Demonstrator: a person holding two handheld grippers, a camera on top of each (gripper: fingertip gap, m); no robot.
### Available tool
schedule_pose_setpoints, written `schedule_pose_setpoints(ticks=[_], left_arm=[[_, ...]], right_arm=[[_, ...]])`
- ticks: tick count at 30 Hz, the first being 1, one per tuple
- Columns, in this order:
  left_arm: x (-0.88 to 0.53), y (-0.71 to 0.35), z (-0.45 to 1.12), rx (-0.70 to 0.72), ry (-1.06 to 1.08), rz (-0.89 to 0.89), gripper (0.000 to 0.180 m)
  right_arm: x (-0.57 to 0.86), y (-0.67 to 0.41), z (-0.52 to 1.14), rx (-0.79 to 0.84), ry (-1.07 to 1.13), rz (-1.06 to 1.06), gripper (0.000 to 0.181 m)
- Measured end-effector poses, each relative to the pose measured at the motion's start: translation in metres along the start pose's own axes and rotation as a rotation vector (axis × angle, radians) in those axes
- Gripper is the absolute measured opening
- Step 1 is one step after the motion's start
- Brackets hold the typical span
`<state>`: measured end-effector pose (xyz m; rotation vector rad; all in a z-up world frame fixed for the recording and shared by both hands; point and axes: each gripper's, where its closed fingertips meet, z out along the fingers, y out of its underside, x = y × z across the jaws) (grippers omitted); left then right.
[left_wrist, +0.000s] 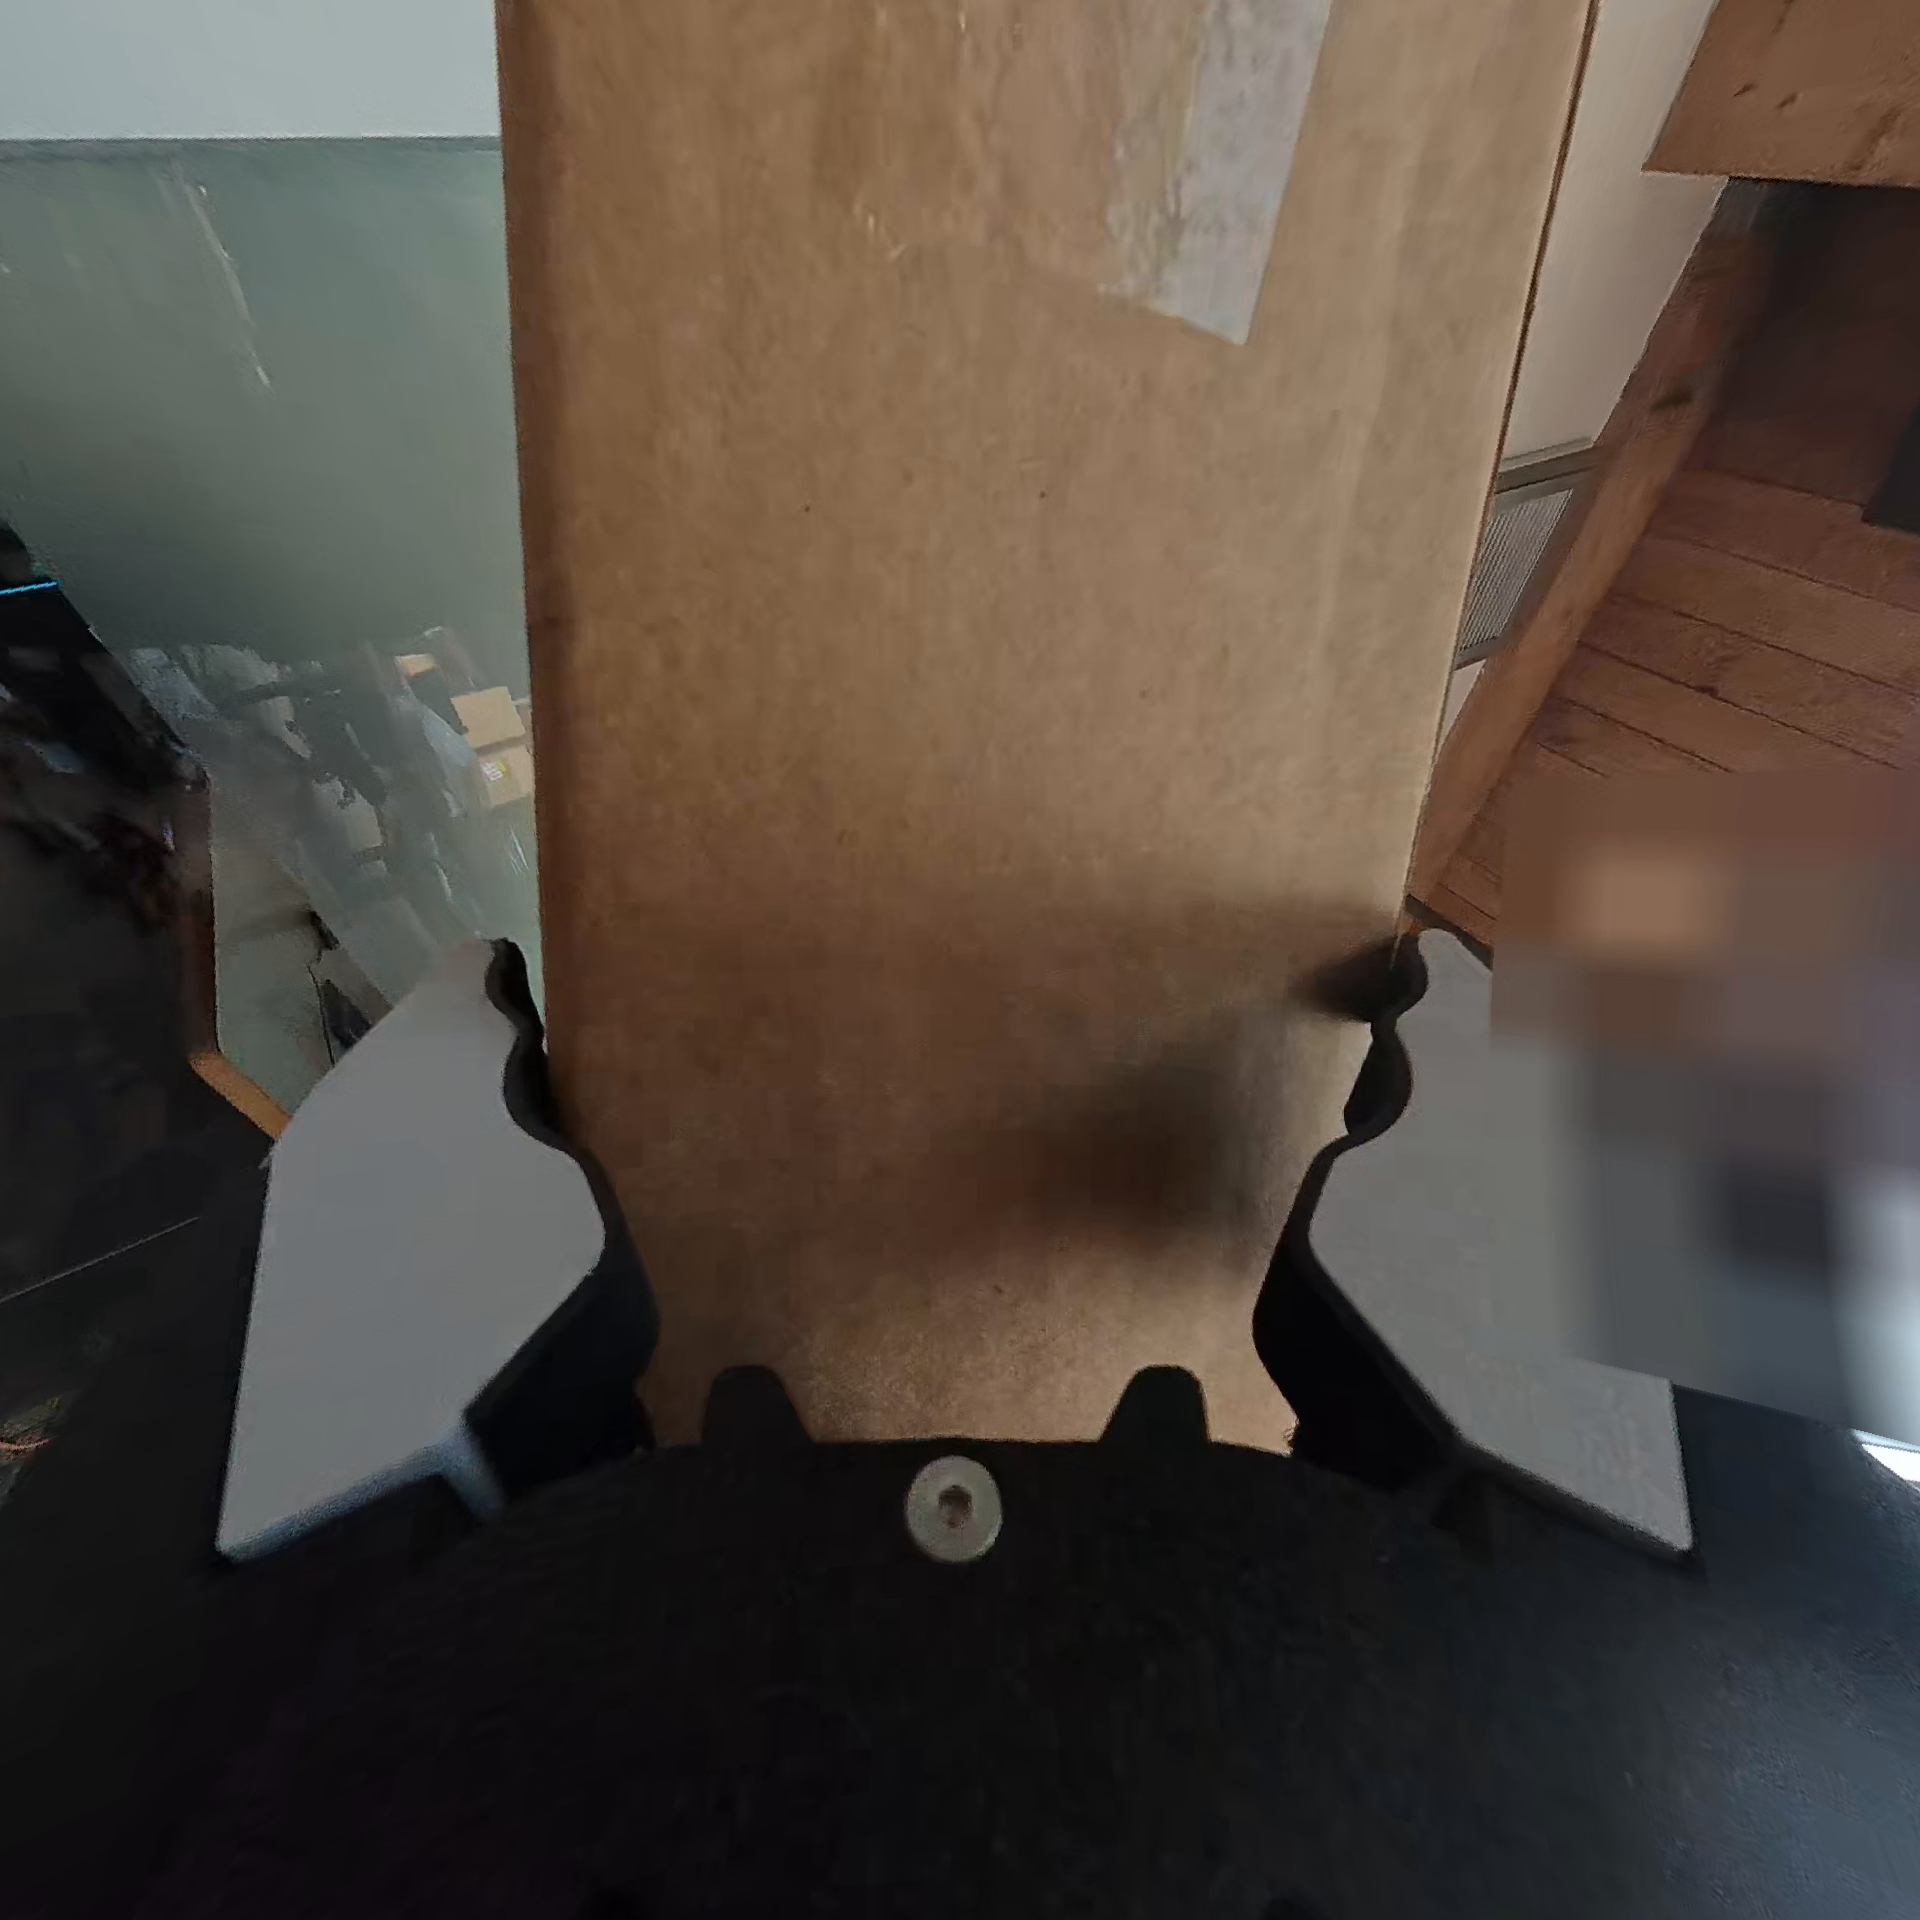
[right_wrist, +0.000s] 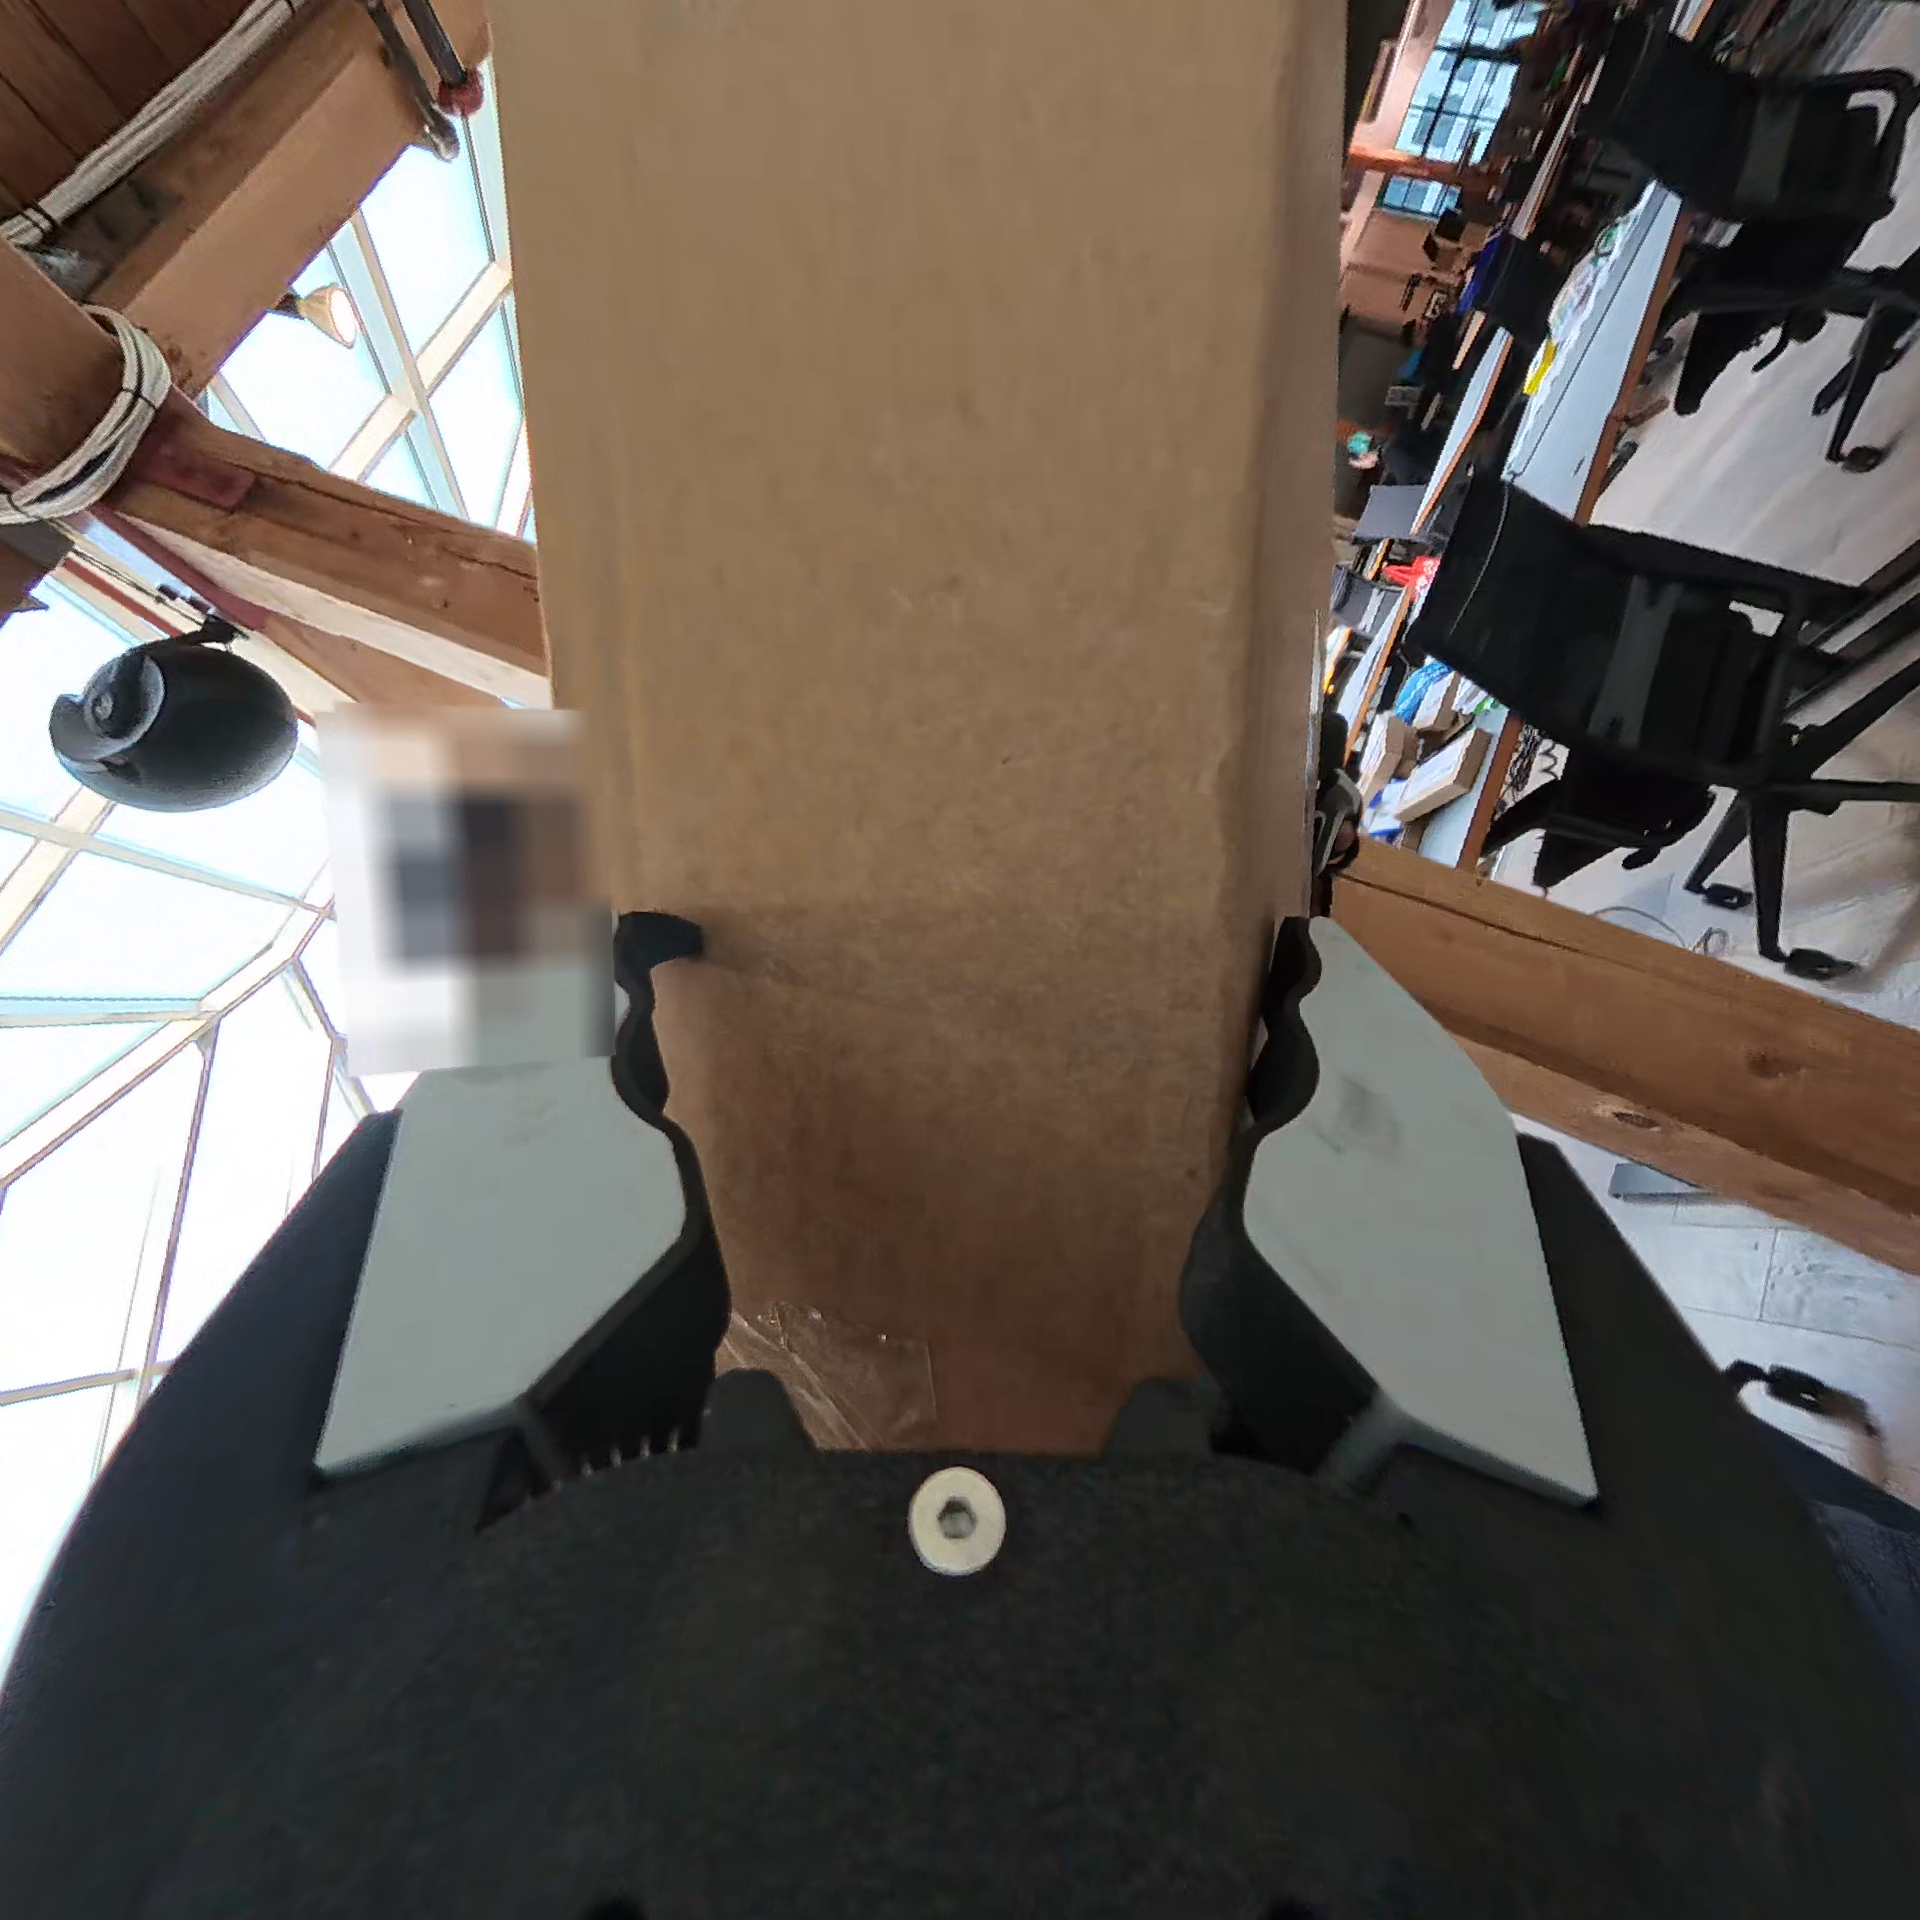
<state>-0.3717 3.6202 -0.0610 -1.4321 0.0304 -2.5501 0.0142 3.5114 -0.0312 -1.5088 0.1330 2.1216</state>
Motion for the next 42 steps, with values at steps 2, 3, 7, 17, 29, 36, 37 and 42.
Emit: schedule_pose_setpoints(ticks=[2,3,7,17,29,36,37,42], left_arm=[[-0.006,-0.039,0.001,-0.017,-0.004,-0.008,0.146],[-0.009,-0.059,0.0,-0.022,-0.007,-0.008,0.146],[-0.027,-0.146,-0.017,0.01,-0.045,-0.004,0.147],[-0.002,-0.367,-0.107,0.295,-0.136,0.16,0.147],[0.08,-0.55,-0.306,0.579,-0.14,0.344,0.147],[0.155,-0.665,-0.419,0.607,-0.161,0.398,0.147],[0.165,-0.678,-0.432,0.616,-0.169,0.401,0.147],[0.2,-0.745,-0.505,0.688,-0.2,0.428,0.147]], right_arm=[[0.013,-0.026,0.014,0.016,-0.003,-0.003,0.112],[0.023,-0.039,0.022,0.018,-0.007,-0.003,0.112],[0.085,-0.112,0.064,0.009,-0.03,0.033,0.112],[0.252,-0.338,0.28,-0.257,-0.131,0.187,0.112],[0.418,-0.444,0.619,-0.574,-0.18,0.284,0.111],[0.486,-0.463,0.807,-0.644,-0.221,0.297,0.112],[0.495,-0.465,0.829,-0.65,-0.228,0.306,0.112],[0.557,-0.48,0.947,-0.708,-0.251,0.357,0.112]])
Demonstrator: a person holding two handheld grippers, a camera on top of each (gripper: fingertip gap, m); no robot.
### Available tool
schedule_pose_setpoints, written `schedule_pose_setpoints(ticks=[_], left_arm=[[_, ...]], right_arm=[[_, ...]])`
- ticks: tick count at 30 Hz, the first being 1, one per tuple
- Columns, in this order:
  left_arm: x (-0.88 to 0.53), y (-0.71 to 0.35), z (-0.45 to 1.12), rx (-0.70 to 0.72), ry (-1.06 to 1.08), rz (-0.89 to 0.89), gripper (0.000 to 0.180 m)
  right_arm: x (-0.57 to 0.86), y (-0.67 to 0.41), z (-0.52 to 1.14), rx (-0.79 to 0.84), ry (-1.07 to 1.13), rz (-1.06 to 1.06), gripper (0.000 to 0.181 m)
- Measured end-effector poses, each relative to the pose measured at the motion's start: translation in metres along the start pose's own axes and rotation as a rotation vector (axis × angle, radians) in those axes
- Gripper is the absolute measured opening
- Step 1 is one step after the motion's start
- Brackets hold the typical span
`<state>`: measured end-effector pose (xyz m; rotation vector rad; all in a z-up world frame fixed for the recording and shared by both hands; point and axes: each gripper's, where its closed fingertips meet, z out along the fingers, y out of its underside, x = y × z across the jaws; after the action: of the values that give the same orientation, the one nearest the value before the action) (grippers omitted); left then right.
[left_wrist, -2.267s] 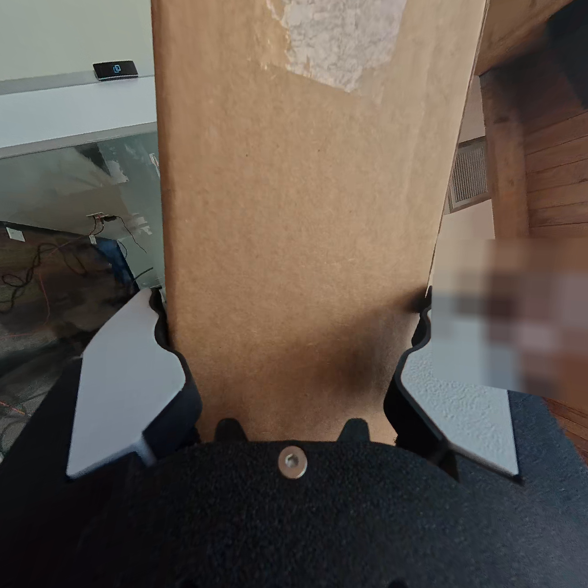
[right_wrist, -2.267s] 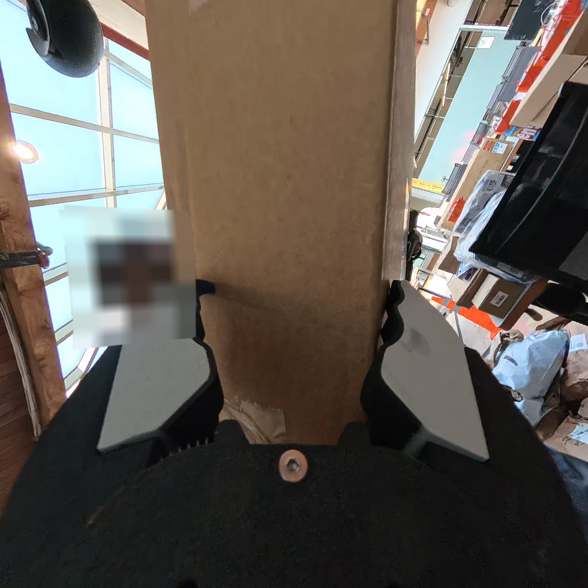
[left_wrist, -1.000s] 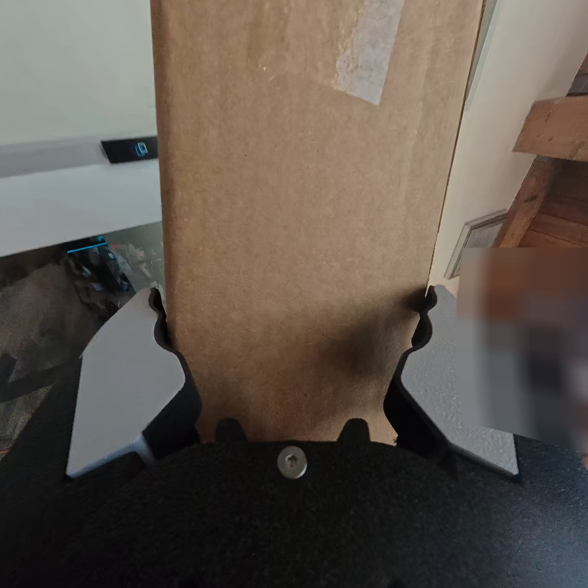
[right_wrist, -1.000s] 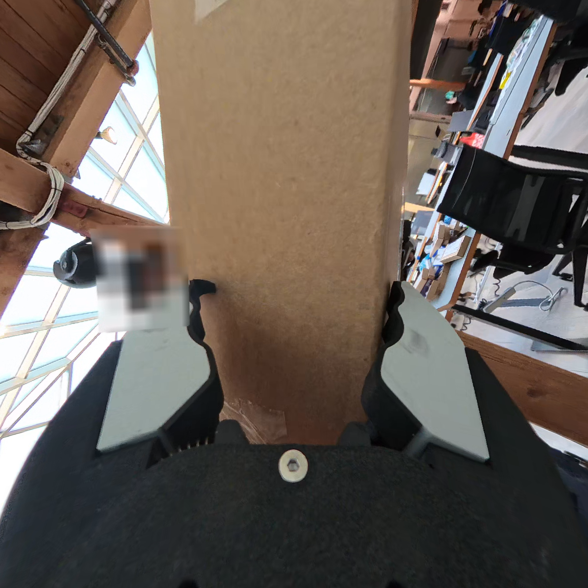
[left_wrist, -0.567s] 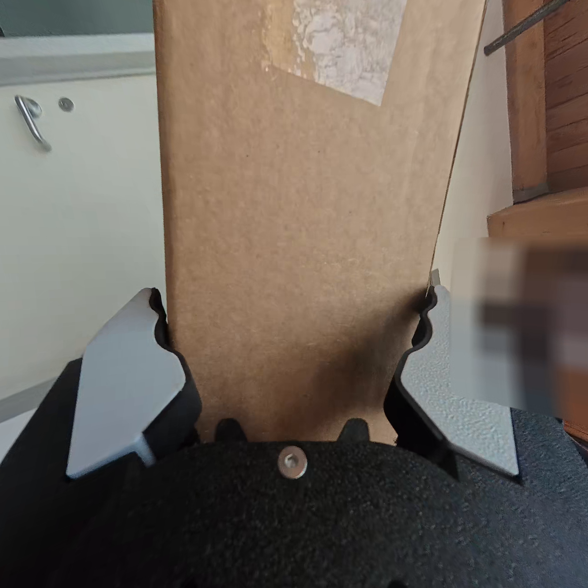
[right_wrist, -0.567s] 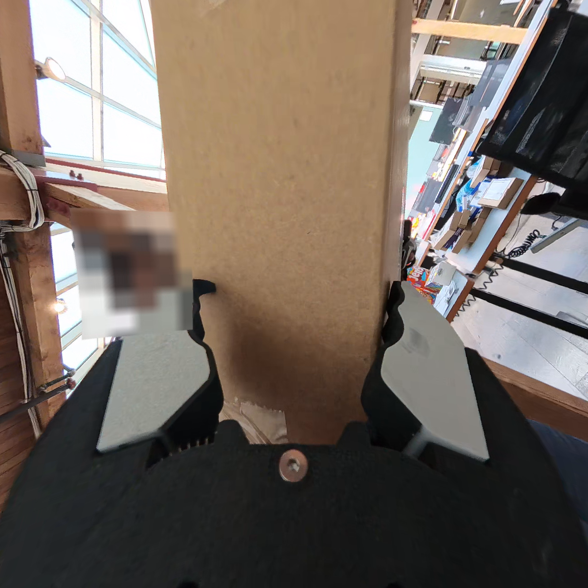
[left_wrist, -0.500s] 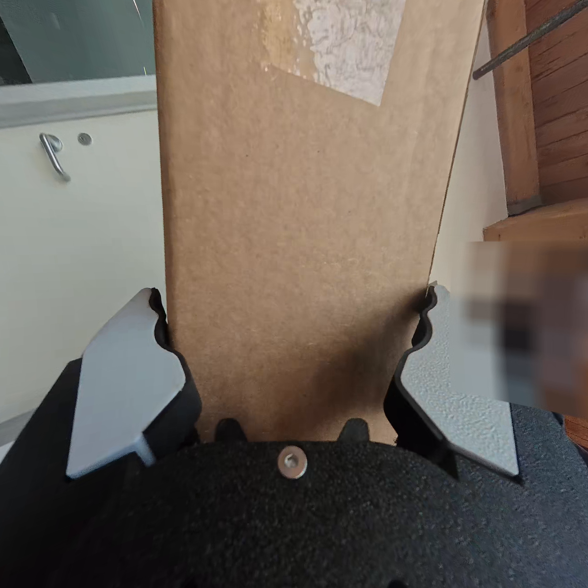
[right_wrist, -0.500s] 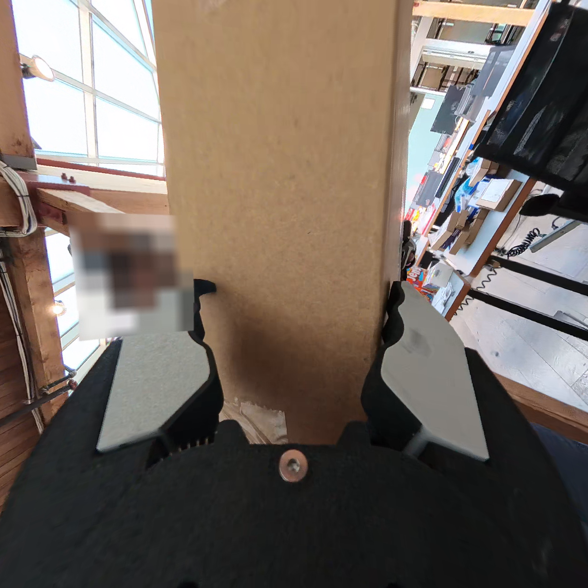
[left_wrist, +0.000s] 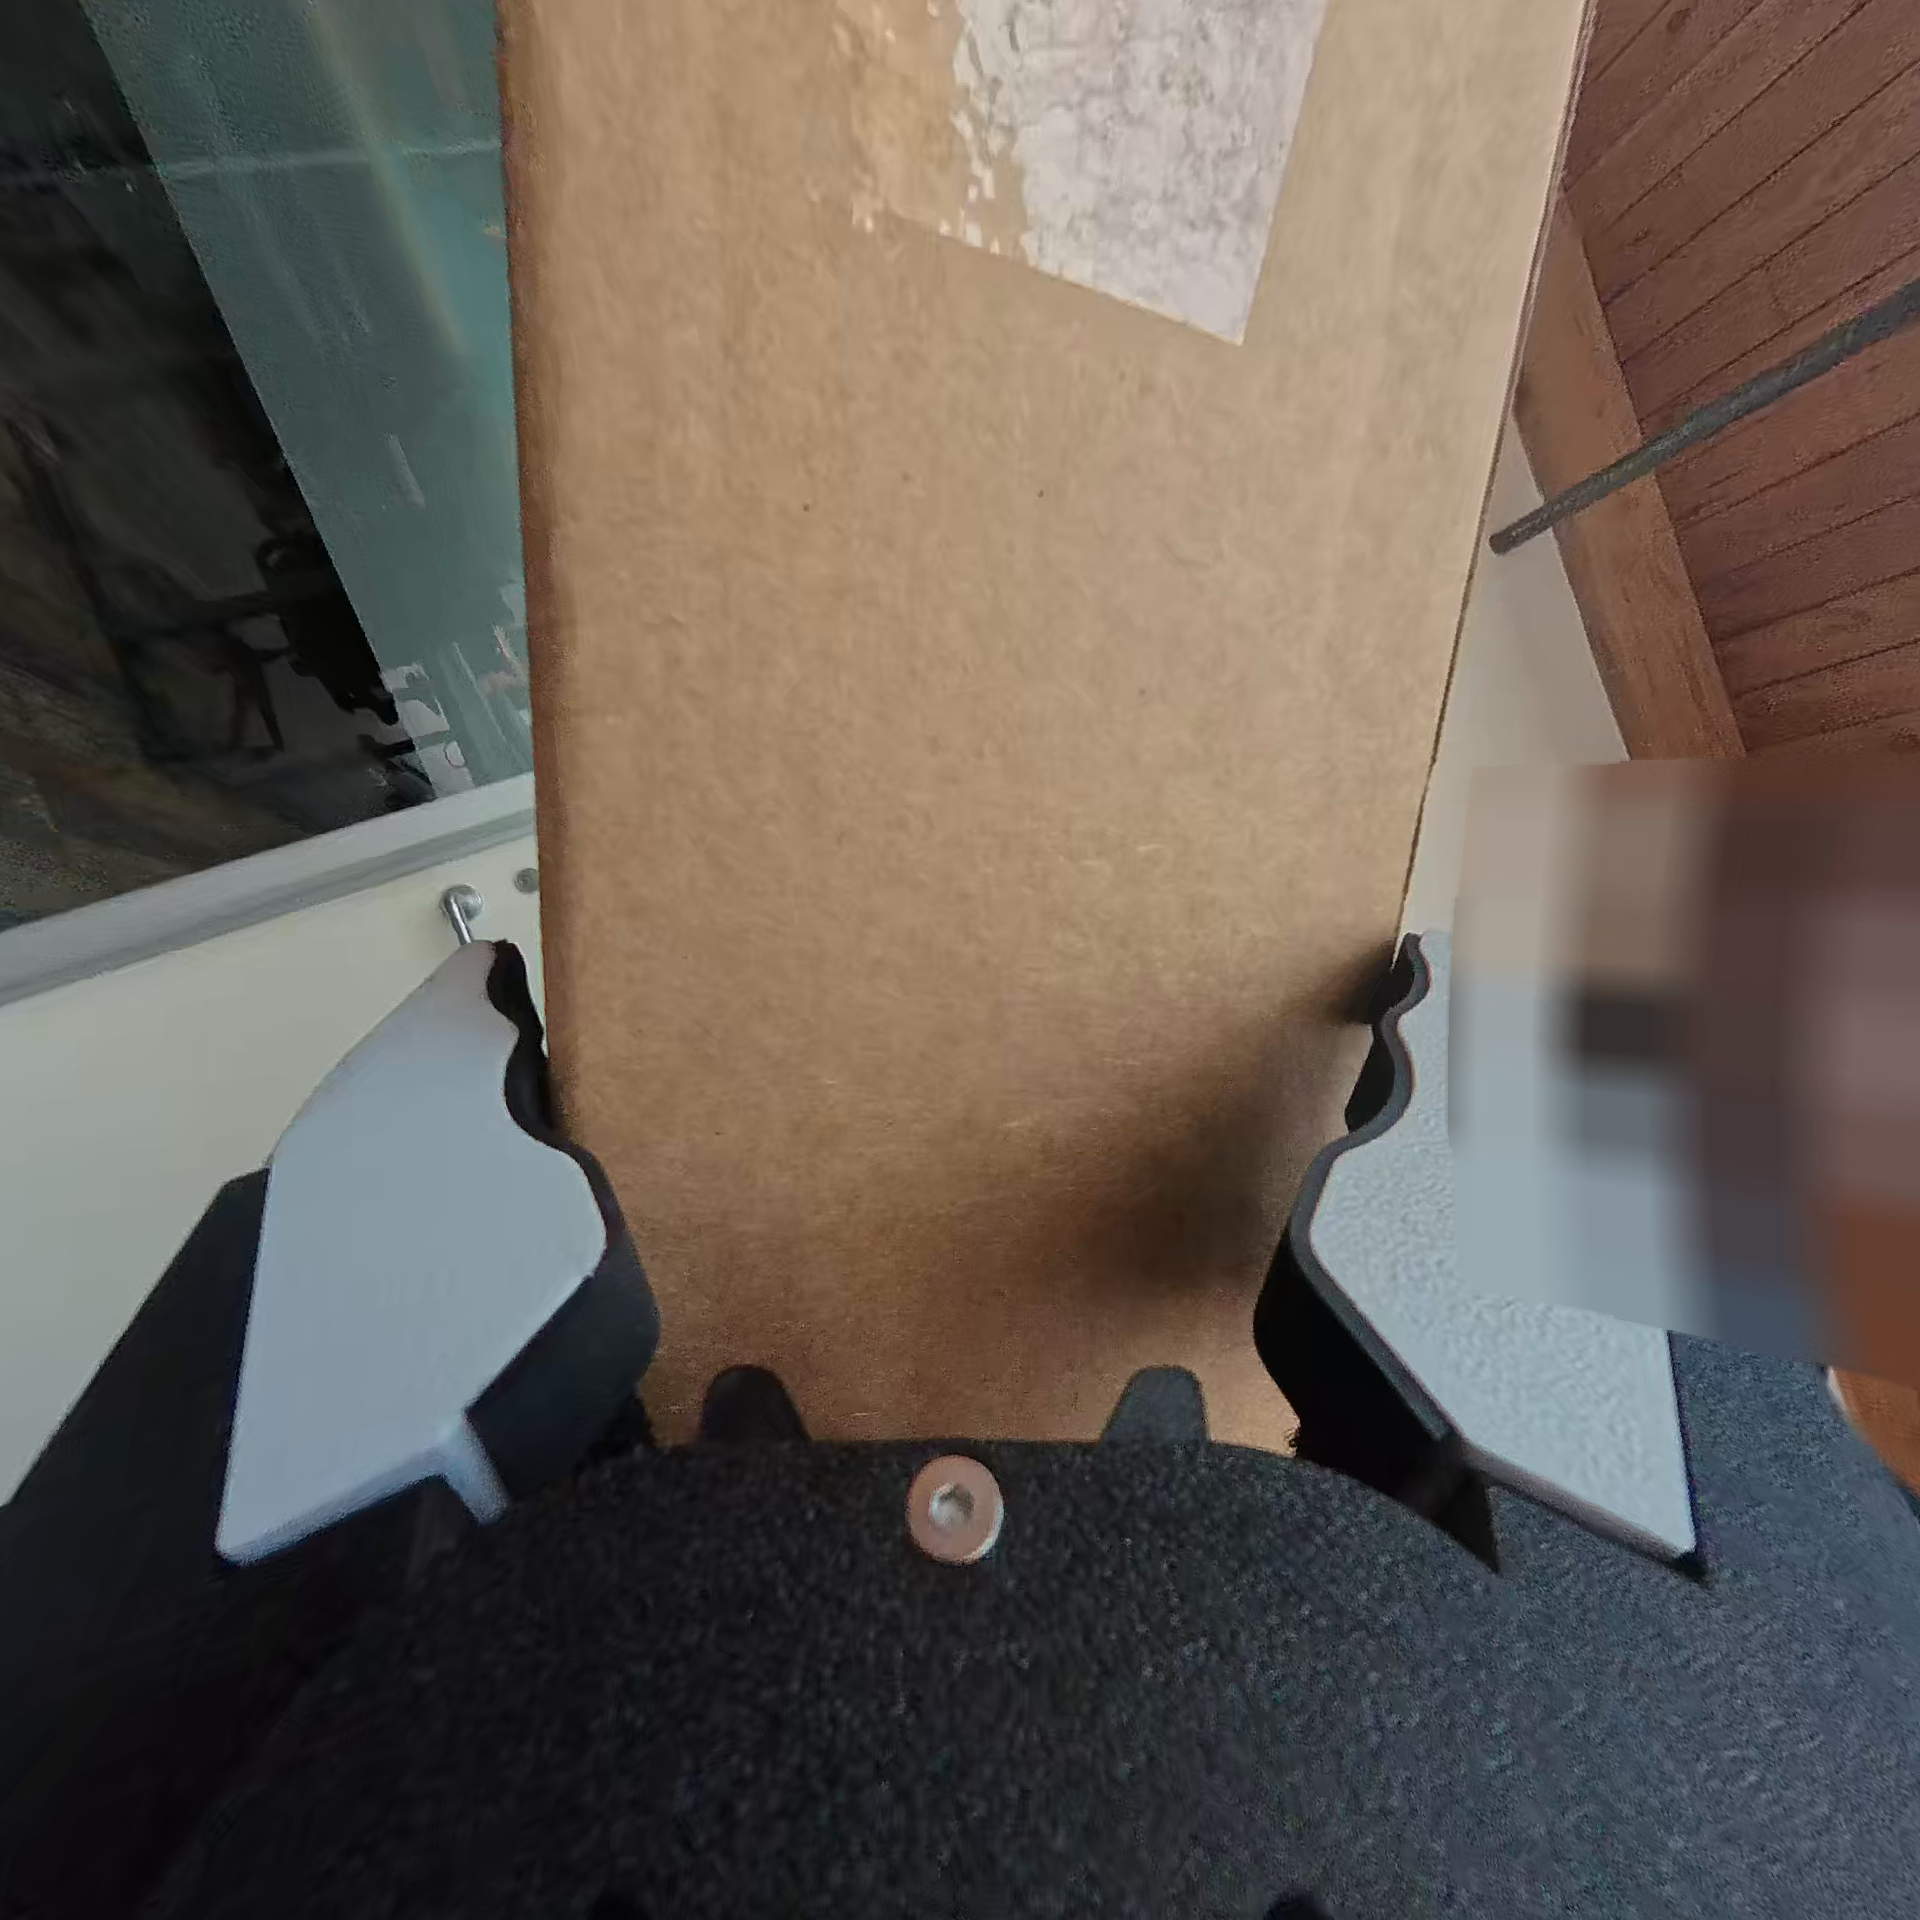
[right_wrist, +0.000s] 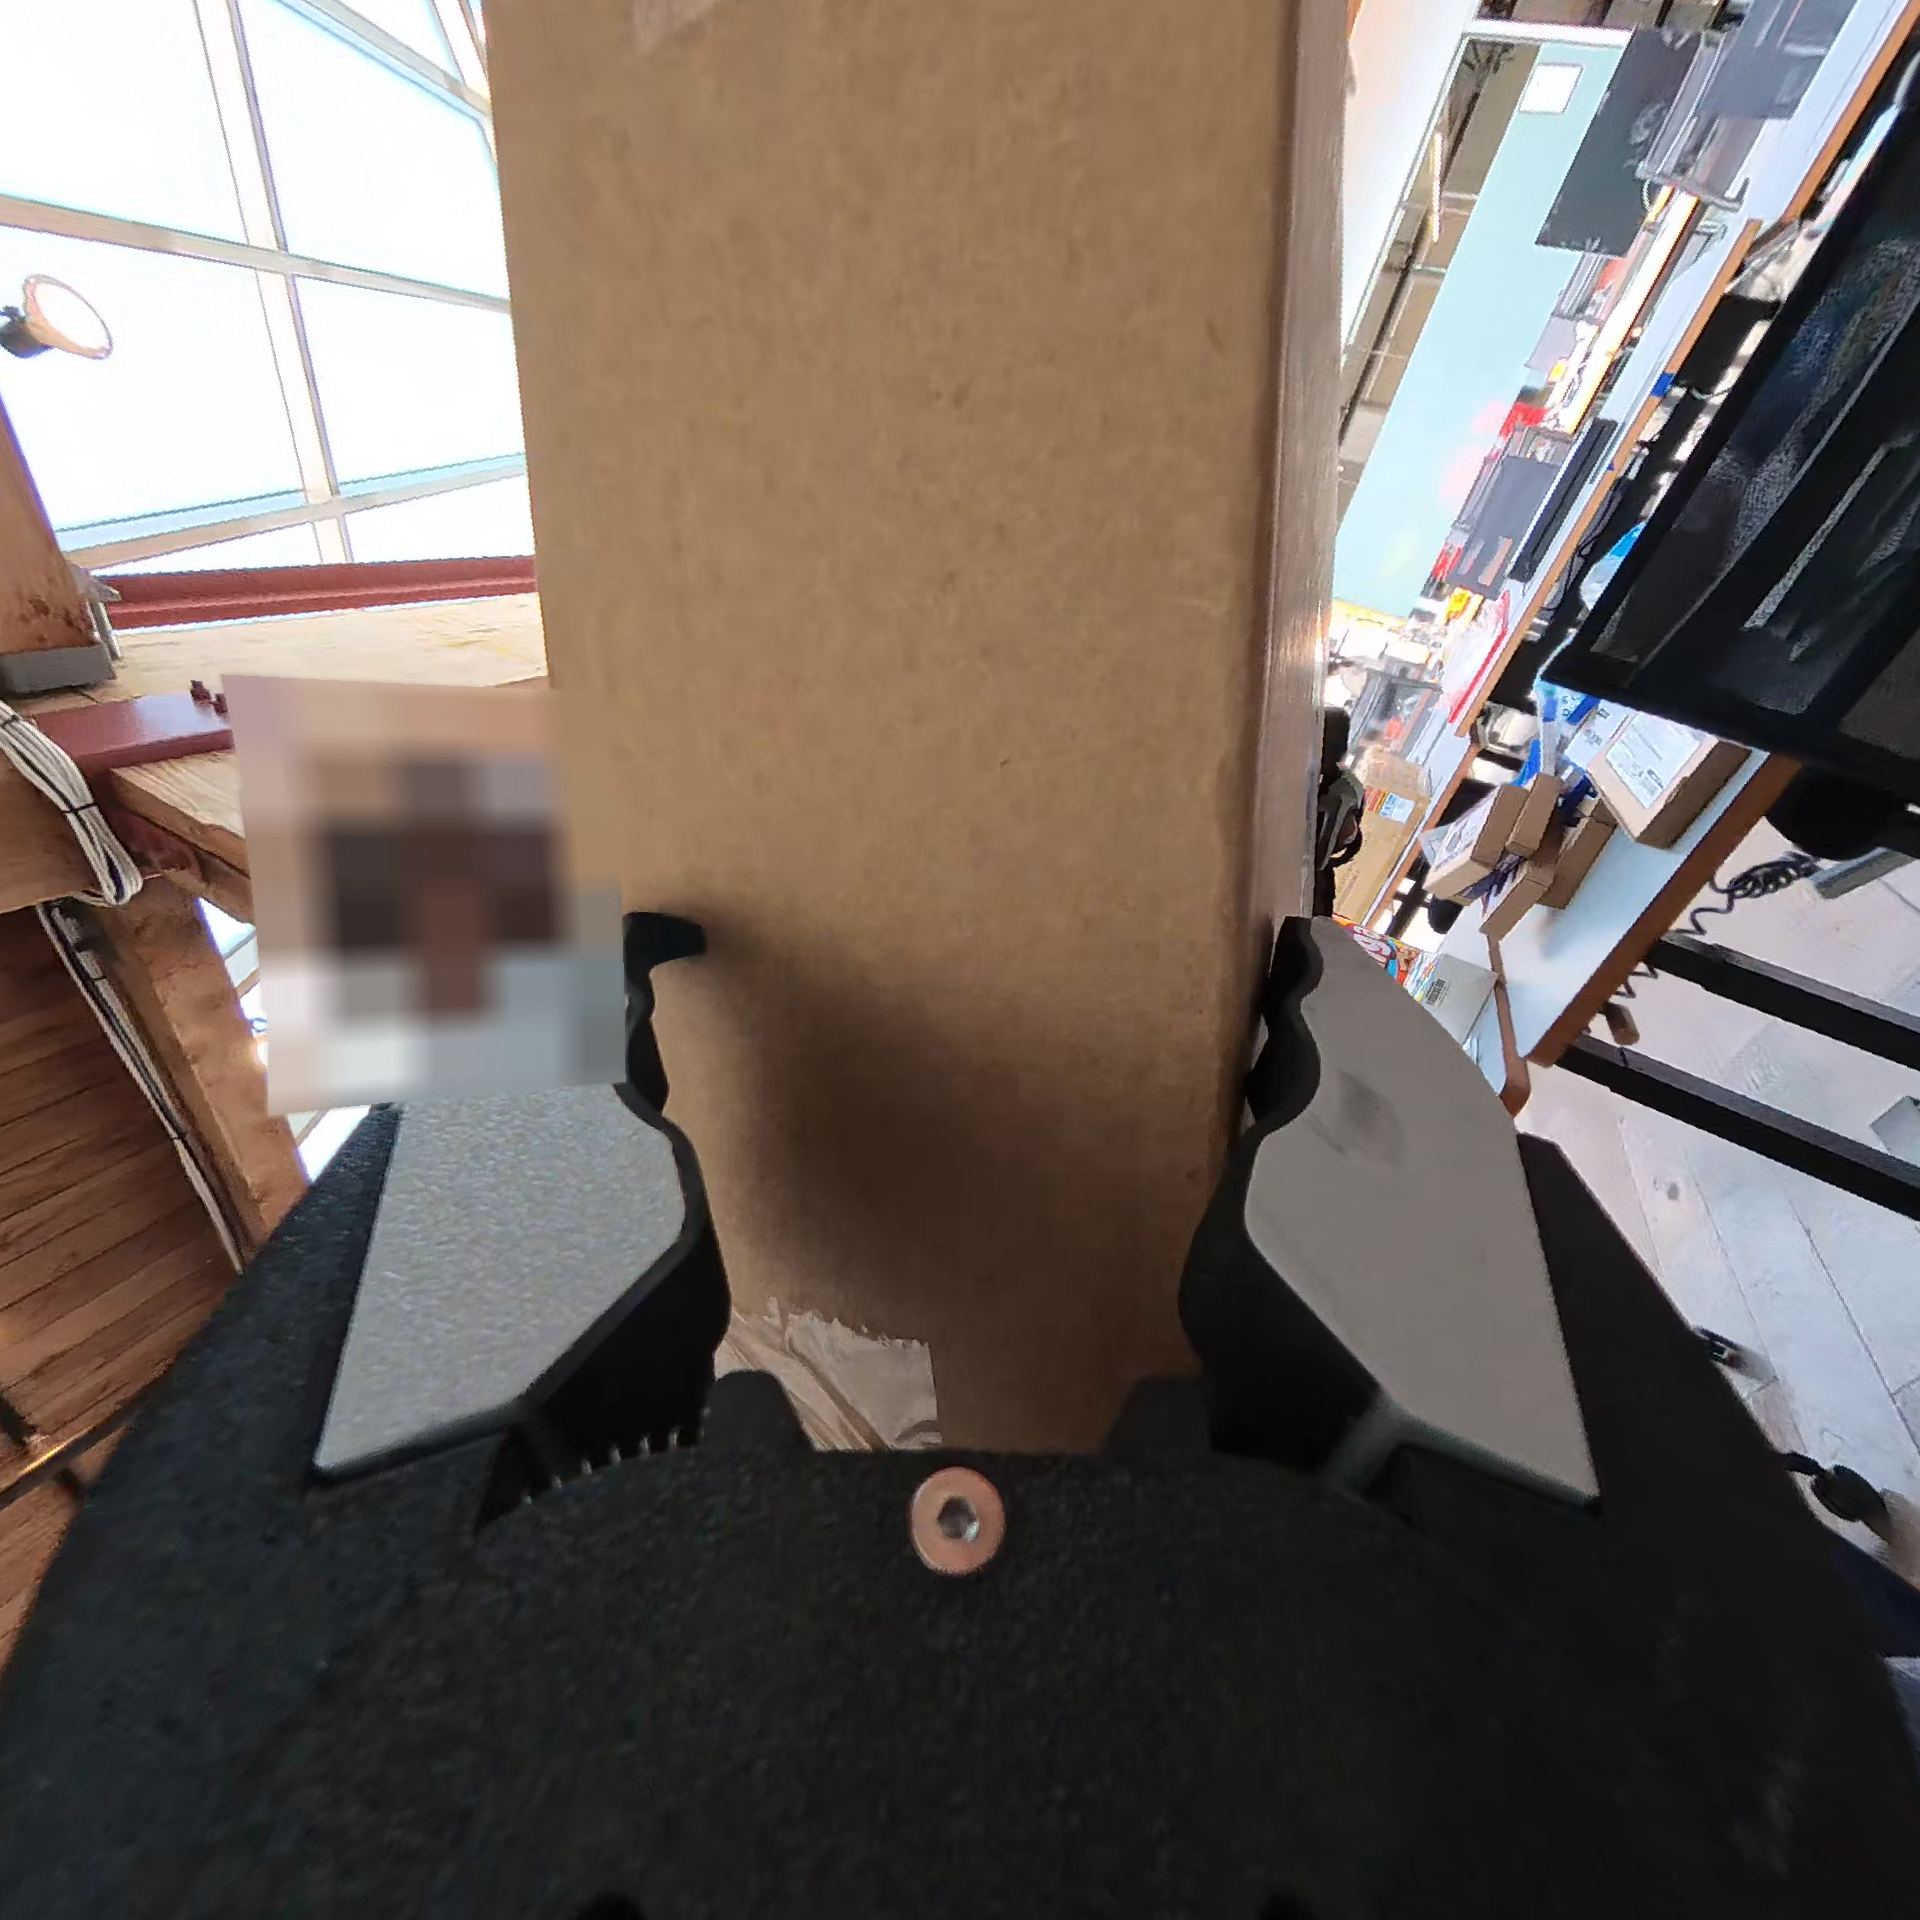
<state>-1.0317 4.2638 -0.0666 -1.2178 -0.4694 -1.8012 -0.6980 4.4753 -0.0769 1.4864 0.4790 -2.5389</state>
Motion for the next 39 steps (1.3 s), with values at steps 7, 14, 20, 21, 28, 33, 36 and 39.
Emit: schedule_pose_setpoints(ticks=[7,14,20,21,28,33,36,39], left_arm=[[-0.053,-0.162,0.003,0.115,-0.015,0.062,0.147],[-0.08,-0.321,0.024,0.239,-0.036,0.104,0.147],[-0.106,-0.447,0.01,0.316,-0.034,0.099,0.147],[-0.111,-0.47,0.005,0.322,-0.035,0.098,0.147],[-0.135,-0.634,-0.055,0.345,-0.015,0.085,0.147],[-0.127,-0.735,-0.102,0.389,-0.032,0.078,0.147],[-0.123,-0.776,-0.133,0.436,-0.047,0.096,0.147],[-0.123,-0.805,-0.158,0.505,-0.058,0.116,0.147]], right_arm=[[0.098,-0.187,0.066,-0.11,-0.021,0.051,0.112],[0.169,-0.381,0.148,-0.225,-0.036,0.123,0.112],[0.234,-0.501,0.222,-0.272,-0.013,0.17,0.112],[0.248,-0.517,0.235,-0.274,-0.01,0.174,0.112],[0.344,-0.623,0.345,-0.271,0.026,0.175,0.112],[0.405,-0.682,0.434,-0.288,0.035,0.209,0.112],[0.444,-0.711,0.485,-0.322,0.028,0.234,0.112],[0.485,-0.739,0.531,-0.362,0.039,0.257,0.112]])
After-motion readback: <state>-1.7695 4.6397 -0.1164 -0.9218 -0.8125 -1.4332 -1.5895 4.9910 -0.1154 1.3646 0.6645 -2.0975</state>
